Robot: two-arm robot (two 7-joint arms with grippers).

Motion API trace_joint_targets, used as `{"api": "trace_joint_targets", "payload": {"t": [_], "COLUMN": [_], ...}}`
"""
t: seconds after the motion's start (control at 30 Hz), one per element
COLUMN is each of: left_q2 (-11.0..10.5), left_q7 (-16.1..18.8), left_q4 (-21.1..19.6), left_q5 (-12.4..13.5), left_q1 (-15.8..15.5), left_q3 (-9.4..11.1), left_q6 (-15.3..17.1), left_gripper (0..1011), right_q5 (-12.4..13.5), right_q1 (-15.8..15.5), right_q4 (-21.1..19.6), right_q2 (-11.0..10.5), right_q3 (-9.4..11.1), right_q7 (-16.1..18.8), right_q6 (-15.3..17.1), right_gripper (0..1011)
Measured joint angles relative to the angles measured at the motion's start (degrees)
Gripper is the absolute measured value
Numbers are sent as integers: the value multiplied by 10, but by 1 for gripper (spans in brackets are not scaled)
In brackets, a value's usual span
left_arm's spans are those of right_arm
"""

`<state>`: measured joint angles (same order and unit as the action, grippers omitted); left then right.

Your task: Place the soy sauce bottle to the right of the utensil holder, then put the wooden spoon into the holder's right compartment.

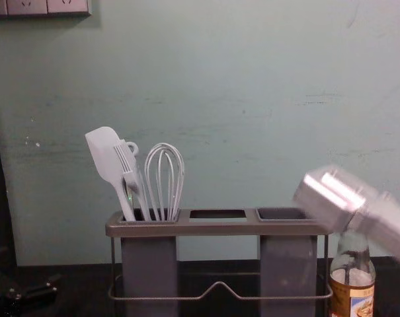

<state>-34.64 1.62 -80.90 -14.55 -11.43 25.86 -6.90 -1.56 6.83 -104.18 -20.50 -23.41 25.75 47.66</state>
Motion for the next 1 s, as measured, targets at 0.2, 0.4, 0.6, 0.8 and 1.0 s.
{"api": "trace_joint_targets", "payload": {"t": [0.2,0.4,0.6,0.8,1.0], "left_q2": [0,0,0,0,0], "left_q7": [0,0,0,0,0], "left_q4": [0,0,0,0,0], "left_q5": [0,0,0,0,0], "left_q1": [0,0,0,0,0], "left_q3": [0,0,0,0,0], "left_q6": [0,0,0,0,0], "left_gripper": [1000,1000,1000,1000,1000], "right_q5": [21,68,102,125,142], "right_q1": [-38,-90,-135,-160,-172], "right_q4": [-60,-119,-150,-156,-141], "right_q2": [-3,2,20,41,63], "right_q3": [49,112,162,188,202], "right_q7": [1,-5,-30,-52,-68], "right_q6": [-40,-136,-261,-384,-493], "right_gripper": [837,838,837,837,837]}}
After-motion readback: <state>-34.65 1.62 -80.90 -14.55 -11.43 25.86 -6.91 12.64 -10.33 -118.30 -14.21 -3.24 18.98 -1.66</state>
